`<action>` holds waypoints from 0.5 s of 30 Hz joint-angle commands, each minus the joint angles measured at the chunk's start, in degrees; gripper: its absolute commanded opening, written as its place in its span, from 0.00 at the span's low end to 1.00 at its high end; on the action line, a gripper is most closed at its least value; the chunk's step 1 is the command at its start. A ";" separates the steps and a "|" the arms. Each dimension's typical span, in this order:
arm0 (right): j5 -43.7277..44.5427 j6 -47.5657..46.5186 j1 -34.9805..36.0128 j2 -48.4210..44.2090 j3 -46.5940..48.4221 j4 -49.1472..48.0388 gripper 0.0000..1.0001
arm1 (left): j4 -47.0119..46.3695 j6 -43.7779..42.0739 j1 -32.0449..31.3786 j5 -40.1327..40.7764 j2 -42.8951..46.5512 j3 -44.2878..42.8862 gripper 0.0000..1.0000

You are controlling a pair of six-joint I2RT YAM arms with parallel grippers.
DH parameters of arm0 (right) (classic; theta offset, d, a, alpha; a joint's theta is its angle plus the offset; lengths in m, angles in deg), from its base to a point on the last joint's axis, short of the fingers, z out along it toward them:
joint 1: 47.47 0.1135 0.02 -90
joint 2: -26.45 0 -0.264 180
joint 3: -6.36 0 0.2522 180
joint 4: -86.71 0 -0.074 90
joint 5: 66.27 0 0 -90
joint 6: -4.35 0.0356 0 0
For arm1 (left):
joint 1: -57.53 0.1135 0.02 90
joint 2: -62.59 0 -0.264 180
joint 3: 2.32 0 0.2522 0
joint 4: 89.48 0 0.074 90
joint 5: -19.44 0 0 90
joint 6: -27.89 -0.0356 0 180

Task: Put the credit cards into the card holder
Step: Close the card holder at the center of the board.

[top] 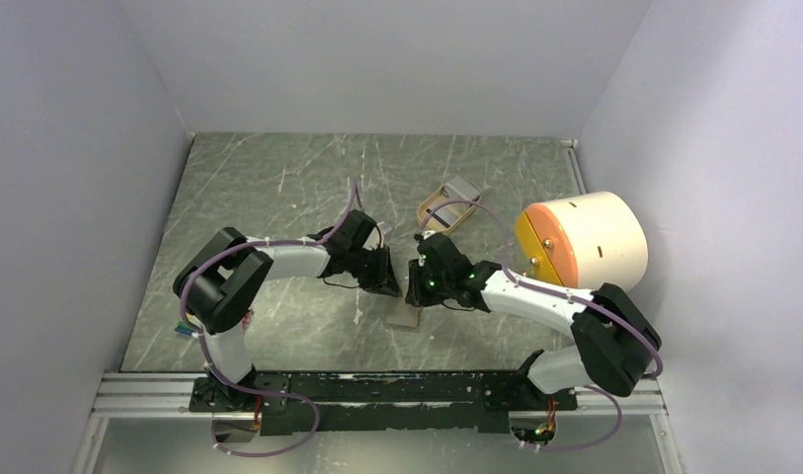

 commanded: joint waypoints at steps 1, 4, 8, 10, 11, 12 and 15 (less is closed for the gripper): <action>3.96 2.39 0.12 -1.75 -0.51 -0.65 0.26 | -0.57 0.03 -0.58 0.35 -1.53 -0.10 0.18; 6.02 1.73 0.10 -1.64 -0.36 -1.06 0.21 | -0.67 -0.01 -0.54 0.30 -1.44 -0.03 0.18; 4.82 0.12 0.06 1.09 1.50 -0.47 0.21 | -0.73 0.00 -0.67 0.08 -1.61 -0.08 0.18; 3.93 0.34 0.05 1.85 1.03 -1.54 0.22 | -0.67 -0.04 -0.70 0.20 -1.46 -0.05 0.18; 3.58 0.41 0.07 2.40 0.89 -1.99 0.23 | -0.74 0.01 -0.66 0.14 -1.40 -0.05 0.18; 3.24 0.35 0.06 3.04 0.93 -2.25 0.24 | -0.82 0.00 -0.67 0.11 -1.36 0.05 0.18; 2.18 0.31 0.12 4.62 1.16 -2.94 0.26 | -0.87 0.00 -0.72 0.17 -1.35 0.08 0.18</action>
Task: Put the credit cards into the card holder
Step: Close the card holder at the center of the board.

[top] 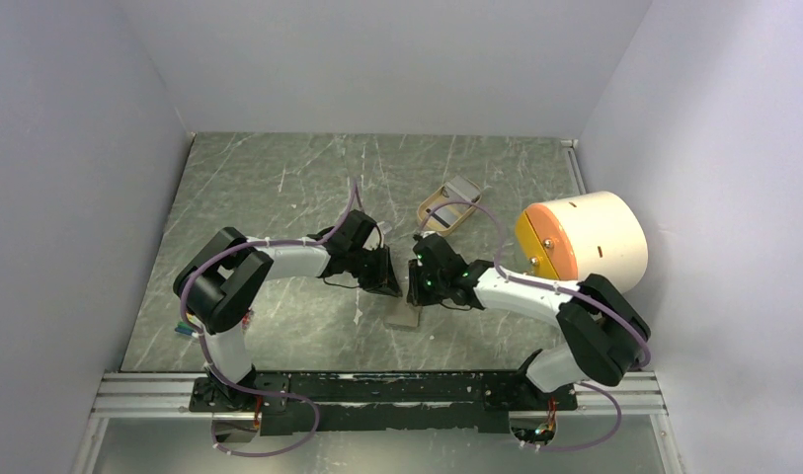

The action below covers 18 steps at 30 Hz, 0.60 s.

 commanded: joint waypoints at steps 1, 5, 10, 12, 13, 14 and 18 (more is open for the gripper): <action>-1.87 -0.57 -0.01 2.22 0.82 -2.35 0.26 | -0.63 -0.31 -0.76 0.38 -1.35 0.08 0.18; -4.19 -0.72 -0.06 3.38 0.84 -3.02 0.26 | -0.38 -0.39 -0.78 0.43 -1.31 -0.09 0.18; -4.67 -0.89 -0.14 2.34 -0.09 -2.54 0.22 | -0.39 -0.39 -0.73 0.45 -1.26 -0.01 0.18; -4.73 -1.31 -0.14 1.82 -0.19 -1.78 0.22 | -0.45 -0.39 -0.74 0.39 -1.37 0.00 0.18; -4.84 -1.60 -0.16 1.83 0.00 -1.22 0.22 | -0.50 -0.39 -0.79 0.33 -1.41 -0.06 0.18; -4.74 -1.86 -0.19 2.09 0.36 -0.17 0.21 | -0.46 -0.39 -0.80 0.38 -1.44 -0.09 0.18; -3.35 -3.24 -0.17 1.24 1.77 3.43 0.21 | 0.34 -0.72 -0.88 0.64 -1.21 -0.36 0.18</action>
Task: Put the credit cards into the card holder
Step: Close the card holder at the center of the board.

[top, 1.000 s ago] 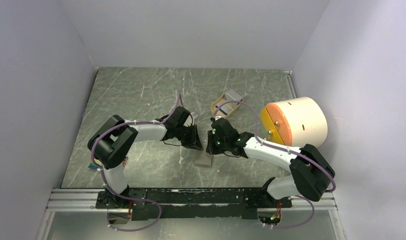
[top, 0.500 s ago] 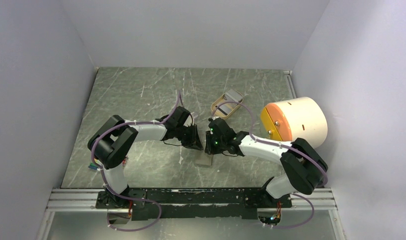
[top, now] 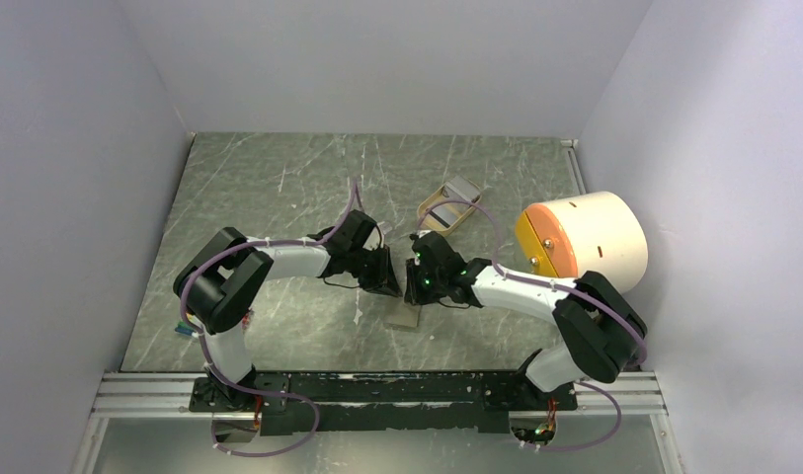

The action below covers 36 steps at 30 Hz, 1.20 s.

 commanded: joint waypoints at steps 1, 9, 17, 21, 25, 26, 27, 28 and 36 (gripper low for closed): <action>-0.25 -2.30 0.04 -0.68 1.75 6.48 0.21 | 0.40 -0.74 -0.81 0.66 -1.11 -0.36 0.18; -0.84 -4.18 0.08 0.34 3.48 8.95 0.21 | 0.61 -0.75 -0.81 0.13 -1.53 -0.53 0.18; -0.11 -3.72 0.05 -3.07 3.76 8.53 0.27 | 1.11 -0.83 -0.83 -0.50 -1.45 -1.61 0.18; 2.96 -1.51 -0.26 -4.82 2.16 5.60 0.29 | 0.18 -0.19 -0.88 -1.02 -1.35 -1.09 0.16; 3.48 -0.15 -1.24 -5.01 0.51 2.05 0.29 | 0.32 -0.22 -0.89 -1.01 -1.52 -1.15 0.16; 2.50 -0.42 -1.59 -4.69 0.56 1.45 0.28 | 0.27 -0.10 -0.89 -1.07 -1.60 -1.13 0.16; 1.68 -0.74 -1.75 -3.96 0.79 1.03 0.27 | 0.23 -0.11 -0.89 -1.18 -1.68 -1.07 0.16; 0.54 -1.19 -1.78 -3.31 1.10 0.86 0.27 | 0.28 -0.13 -0.98 -1.12 -1.70 -1.06 0.16; -2.74 -2.80 -1.84 -0.10 1.19 1.04 0.28 | 0.45 -0.22 -1.10 -0.98 -1.88 -1.37 0.16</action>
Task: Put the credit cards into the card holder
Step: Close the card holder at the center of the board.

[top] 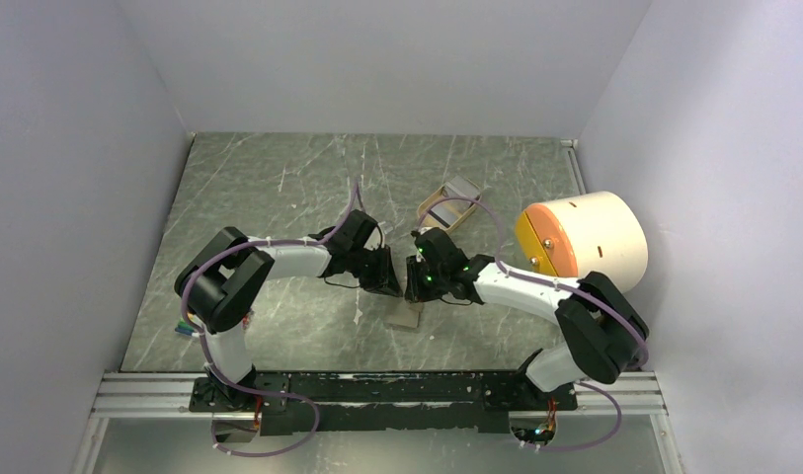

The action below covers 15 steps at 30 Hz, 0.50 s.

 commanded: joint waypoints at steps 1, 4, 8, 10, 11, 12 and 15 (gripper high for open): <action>-1.98 -1.41 -0.13 0.56 -0.23 -1.24 0.28 | 0.34 -0.24 -0.85 -0.77 -1.57 -1.01 0.16; -2.65 -1.44 -0.23 0.33 -0.31 -1.12 0.28 | 0.27 -0.24 -0.99 -0.55 -1.49 -0.94 0.16; -2.64 -1.61 -0.14 -0.17 -0.52 -0.64 0.28 | 0.23 -0.16 -1.04 -0.60 -1.57 -0.86 0.16; -2.08 -1.51 -0.15 -0.60 -0.74 -0.37 0.28 | 0.21 -0.11 -1.06 -0.62 -1.64 -0.99 0.16; -1.45 -1.52 -0.16 -0.73 -0.78 -0.02 0.28 | 0.22 -0.09 -1.05 -0.66 -1.66 -1.01 0.16; -0.81 -1.44 -0.16 -1.06 -0.69 0.35 0.28 | 0.18 -0.10 -1.06 -0.56 -1.64 -1.02 0.16; 0.94 -1.06 -0.16 -2.43 0.05 1.79 0.29 | 0.15 -0.10 -1.12 -0.81 -1.72 -1.04 0.16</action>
